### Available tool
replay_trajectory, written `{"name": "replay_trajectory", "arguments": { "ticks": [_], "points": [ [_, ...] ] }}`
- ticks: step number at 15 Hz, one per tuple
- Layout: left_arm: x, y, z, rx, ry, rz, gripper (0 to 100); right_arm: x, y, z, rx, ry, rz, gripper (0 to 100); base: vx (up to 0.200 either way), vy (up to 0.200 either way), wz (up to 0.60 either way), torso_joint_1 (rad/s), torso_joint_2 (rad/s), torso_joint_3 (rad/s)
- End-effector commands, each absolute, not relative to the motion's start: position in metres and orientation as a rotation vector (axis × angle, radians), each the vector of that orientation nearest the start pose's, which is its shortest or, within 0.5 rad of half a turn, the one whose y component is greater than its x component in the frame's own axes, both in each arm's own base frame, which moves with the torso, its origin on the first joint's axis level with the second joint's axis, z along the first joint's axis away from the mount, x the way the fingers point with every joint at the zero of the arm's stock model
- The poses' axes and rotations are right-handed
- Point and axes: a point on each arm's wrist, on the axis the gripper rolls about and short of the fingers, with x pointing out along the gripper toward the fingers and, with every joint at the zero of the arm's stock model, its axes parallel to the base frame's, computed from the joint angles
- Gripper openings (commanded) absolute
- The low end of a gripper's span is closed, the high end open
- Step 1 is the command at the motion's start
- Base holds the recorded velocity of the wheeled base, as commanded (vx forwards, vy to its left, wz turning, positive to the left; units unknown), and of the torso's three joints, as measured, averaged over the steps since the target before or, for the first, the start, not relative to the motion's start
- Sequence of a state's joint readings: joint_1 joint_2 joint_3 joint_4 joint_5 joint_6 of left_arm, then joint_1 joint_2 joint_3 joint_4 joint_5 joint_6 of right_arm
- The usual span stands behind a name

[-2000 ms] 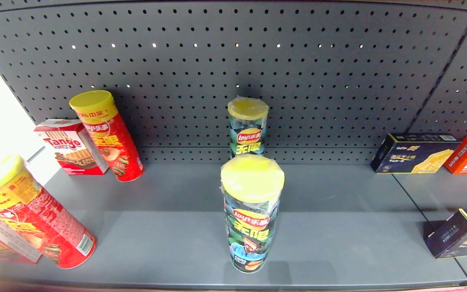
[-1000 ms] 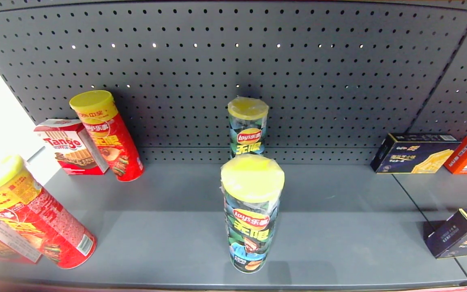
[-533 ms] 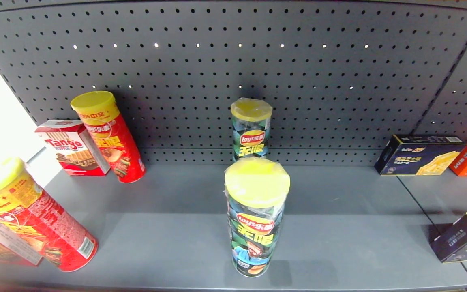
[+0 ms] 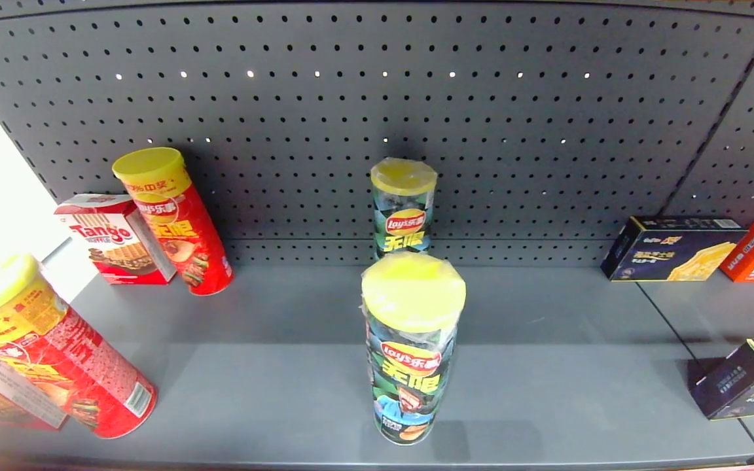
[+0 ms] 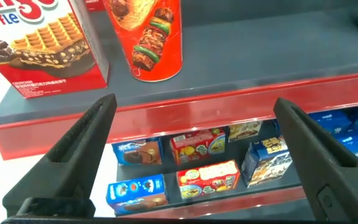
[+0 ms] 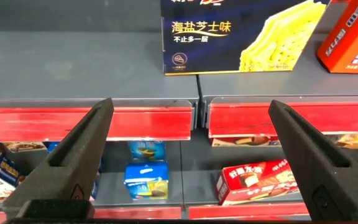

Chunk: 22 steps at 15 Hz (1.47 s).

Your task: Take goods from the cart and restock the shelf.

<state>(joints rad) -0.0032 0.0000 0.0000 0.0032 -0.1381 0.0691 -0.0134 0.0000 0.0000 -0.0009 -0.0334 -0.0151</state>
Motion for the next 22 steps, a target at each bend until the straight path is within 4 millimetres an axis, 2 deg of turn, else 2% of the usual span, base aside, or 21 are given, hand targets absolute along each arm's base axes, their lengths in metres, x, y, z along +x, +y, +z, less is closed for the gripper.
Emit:
{"name": "replay_trajectory", "arguments": {
  "ticks": [1, 6, 8, 12, 14, 22],
  "points": [
    [-0.0230, -0.0030, 0.0752, 0.066, -0.002, -0.141, 100, -0.0226, -0.0004, 0.0757, -0.015, 0.002, -0.048, 100, 0.000, 0.000, 0.00, 0.000, 0.00, 0.000],
    [-0.0230, -0.0030, 0.0752, 0.064, -0.001, -0.140, 100, -0.0227, -0.0004, 0.0757, -0.015, 0.000, -0.048, 100, 0.000, 0.000, 0.00, 0.000, 0.00, 0.000],
    [-0.0230, -0.0029, 0.0752, 0.060, -0.001, -0.137, 100, -0.0227, -0.0004, 0.0757, -0.015, 0.000, -0.048, 100, -0.200, 0.000, 0.00, 0.005, 0.00, 0.005],
    [-0.0230, -0.0030, 0.0752, 0.063, -0.001, -0.138, 100, -0.0227, -0.0004, 0.0757, -0.015, 0.000, -0.048, 100, 0.000, 0.000, 0.00, 0.000, 0.00, 0.000],
    [-0.0230, -0.0030, 0.0752, 0.061, -0.001, -0.138, 100, -0.0227, -0.0004, 0.0757, -0.015, 0.000, -0.048, 100, -0.200, 0.000, 0.00, 0.015, 0.01, 0.000],
    [-0.0230, -0.0030, 0.0752, 0.064, -0.001, -0.138, 100, -0.0226, -0.0004, 0.0757, -0.017, 0.002, -0.044, 100, 0.000, 0.000, 0.00, 0.000, 0.00, 0.000]
  ]
}}
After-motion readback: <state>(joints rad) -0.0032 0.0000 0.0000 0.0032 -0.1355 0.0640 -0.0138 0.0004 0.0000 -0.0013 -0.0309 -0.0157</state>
